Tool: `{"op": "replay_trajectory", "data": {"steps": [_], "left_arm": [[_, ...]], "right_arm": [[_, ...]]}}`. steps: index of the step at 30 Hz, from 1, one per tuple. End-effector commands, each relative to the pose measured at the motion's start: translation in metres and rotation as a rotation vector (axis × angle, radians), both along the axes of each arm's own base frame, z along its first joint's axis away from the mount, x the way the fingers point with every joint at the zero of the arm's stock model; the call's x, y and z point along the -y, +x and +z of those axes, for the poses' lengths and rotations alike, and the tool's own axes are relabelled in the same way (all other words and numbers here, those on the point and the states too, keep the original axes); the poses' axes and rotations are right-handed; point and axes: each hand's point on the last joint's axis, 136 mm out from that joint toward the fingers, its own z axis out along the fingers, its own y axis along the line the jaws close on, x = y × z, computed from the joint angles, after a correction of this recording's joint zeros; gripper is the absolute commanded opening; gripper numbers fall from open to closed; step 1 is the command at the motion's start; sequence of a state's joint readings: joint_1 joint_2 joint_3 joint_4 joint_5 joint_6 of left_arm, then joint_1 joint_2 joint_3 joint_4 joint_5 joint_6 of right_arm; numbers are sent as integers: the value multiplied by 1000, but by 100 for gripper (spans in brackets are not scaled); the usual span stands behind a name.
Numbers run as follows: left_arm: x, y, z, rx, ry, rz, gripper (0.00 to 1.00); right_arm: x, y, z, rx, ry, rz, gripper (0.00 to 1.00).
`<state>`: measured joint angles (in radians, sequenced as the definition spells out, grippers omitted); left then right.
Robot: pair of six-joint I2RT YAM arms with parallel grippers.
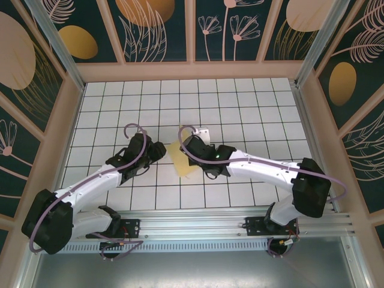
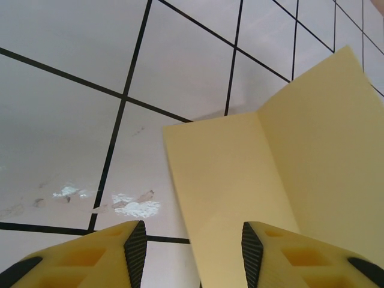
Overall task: Fold a paper plane with a square sheet of paper (pick it up from the middle)
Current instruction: Fold the triangle a second time at the center of the table.
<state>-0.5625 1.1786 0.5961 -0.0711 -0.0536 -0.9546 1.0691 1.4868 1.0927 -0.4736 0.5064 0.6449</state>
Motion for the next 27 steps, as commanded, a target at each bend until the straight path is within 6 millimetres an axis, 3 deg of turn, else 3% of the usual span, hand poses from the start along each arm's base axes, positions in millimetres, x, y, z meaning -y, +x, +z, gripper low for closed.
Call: {"op": "replay_trajectory", "data": {"steps": [1, 6, 15, 20, 27], "left_arm": [[7, 3, 8, 27, -43, -18, 48], [13, 3, 5, 16, -53, -43, 47], [28, -1, -1, -11, -110, -105, 43], [50, -9, -9, -48, -195, -205, 36], [74, -22, -26, -117, -258, -302, 26]], "right_arm": [[27, -2, 9, 14, 12, -102, 0], [34, -18, -11, -53, 35, -120, 0], [-3, -33, -45, -188, 86, -150, 0], [-31, -35, -49, -218, 122, -40, 0], [-33, -41, -64, -305, 247, 92, 0]]}}
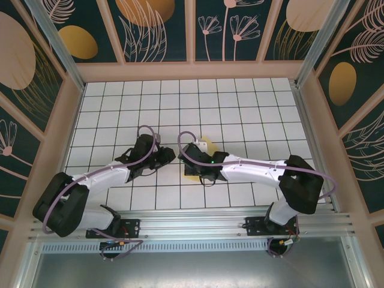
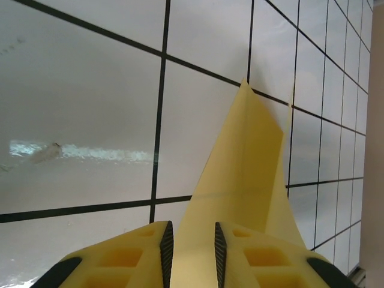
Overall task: Fold a paper plane with a square sheet of paper (pick it up from the middle)
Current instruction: Fold the triangle a second time at the center of the table.
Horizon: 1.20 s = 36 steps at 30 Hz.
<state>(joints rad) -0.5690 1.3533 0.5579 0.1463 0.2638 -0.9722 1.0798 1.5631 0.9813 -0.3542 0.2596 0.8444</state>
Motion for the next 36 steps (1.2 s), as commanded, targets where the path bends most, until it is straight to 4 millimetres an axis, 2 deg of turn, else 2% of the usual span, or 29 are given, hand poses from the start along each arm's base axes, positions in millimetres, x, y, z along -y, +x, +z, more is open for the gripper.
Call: {"op": "replay_trajectory", "data": {"steps": [1, 11, 15, 27, 32, 36], "left_arm": [[21, -8, 2, -5, -76, -80, 25], [55, -26, -20, -84, -86, -194, 18], [67, -33, -24, -101, -93, -243, 15], [75, -53, -33, -140, -85, -301, 9], [82, -58, -28, -135, -98, -314, 10], [89, -63, -34, -156, -99, -342, 11]], "right_arm": [[-7, -5, 2, -39, 135, 103, 0], [17, -13, -24, -108, 151, 151, 0], [18, -11, -25, -107, 192, 158, 0], [25, -5, -20, -86, 243, 150, 0], [27, -6, -20, -84, 250, 146, 0], [27, -6, -21, -83, 257, 146, 0]]}}
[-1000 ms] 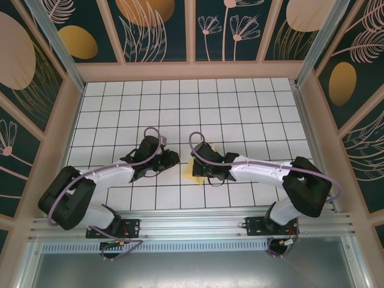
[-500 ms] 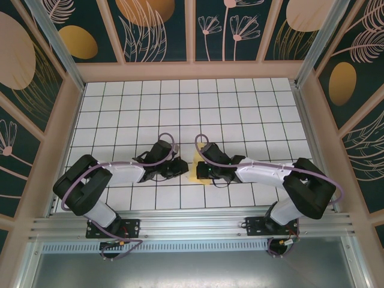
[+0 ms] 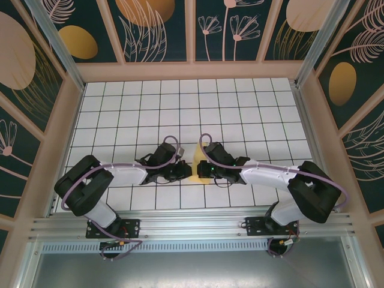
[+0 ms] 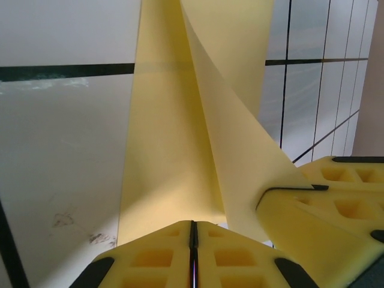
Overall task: Fold a paper plane with a square sheet of paper (pick it up from the middle)
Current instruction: Fold the triangle a second time at the center of the table.
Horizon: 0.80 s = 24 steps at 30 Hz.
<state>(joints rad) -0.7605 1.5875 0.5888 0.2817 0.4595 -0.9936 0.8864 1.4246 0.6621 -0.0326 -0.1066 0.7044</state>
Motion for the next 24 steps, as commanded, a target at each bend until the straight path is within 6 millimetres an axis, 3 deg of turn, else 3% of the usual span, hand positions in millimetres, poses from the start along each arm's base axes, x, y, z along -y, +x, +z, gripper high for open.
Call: {"op": "replay_trajectory", "data": {"steps": [1, 10, 24], "left_arm": [[11, -1, 2, -10, -27, -25, 11], [-7, -1, -35, -43, 116, 10, 9], [-16, 1, -47, -35, 201, 11, 10]], "right_arm": [[-1, 1, 8, 24, 34, 9, 0], [8, -2, 3, 13, 59, 61, 0], [24, 9, 0, 28, 85, 236, 1]]}}
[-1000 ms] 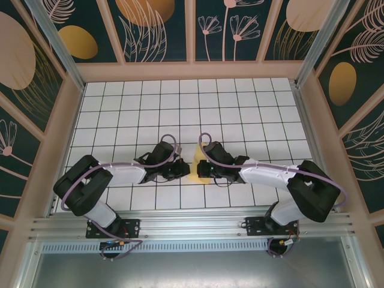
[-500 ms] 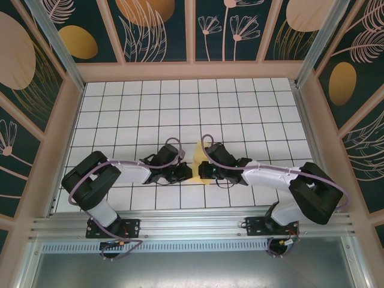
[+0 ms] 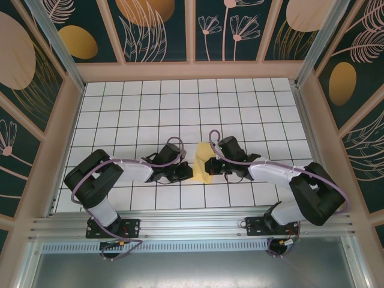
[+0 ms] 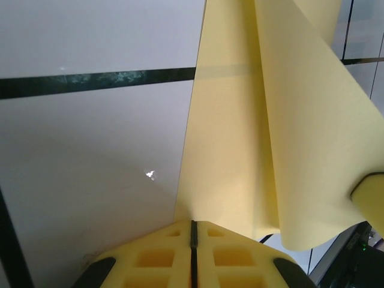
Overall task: Fold a paper plane with a square sheet of paper (pick it up from the middle)
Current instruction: Fold the triangle a second time at the center of the table.
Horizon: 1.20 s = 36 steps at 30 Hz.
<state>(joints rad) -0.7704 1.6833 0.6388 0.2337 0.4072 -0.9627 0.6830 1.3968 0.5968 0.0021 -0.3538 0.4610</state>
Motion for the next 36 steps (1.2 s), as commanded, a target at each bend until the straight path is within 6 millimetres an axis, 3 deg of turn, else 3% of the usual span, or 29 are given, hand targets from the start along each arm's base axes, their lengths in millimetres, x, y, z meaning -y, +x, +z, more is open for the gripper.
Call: {"op": "replay_trajectory", "data": {"steps": [1, 2, 8, 16, 21, 36], "left_arm": [[-15, -4, -20, -16, 108, 8, 9], [-18, -6, -29, -35, 129, 7, 10], [-18, -5, -28, -30, 133, 3, 10], [-18, -3, -27, -27, 149, -4, 10], [-17, -2, -24, -18, 151, -5, 10], [-18, -1, -24, -16, 155, -12, 10]], "right_arm": [[-4, -4, 2, 26, 22, 115, 1], [-4, -3, 1, 30, 19, 129, 2], [-3, -8, -2, 30, -2, 222, 2], [9, 7, -10, 41, -99, 225, 2], [4, 12, -3, 71, -68, 229, 3], [7, 26, -11, 88, -92, 252, 5]]}}
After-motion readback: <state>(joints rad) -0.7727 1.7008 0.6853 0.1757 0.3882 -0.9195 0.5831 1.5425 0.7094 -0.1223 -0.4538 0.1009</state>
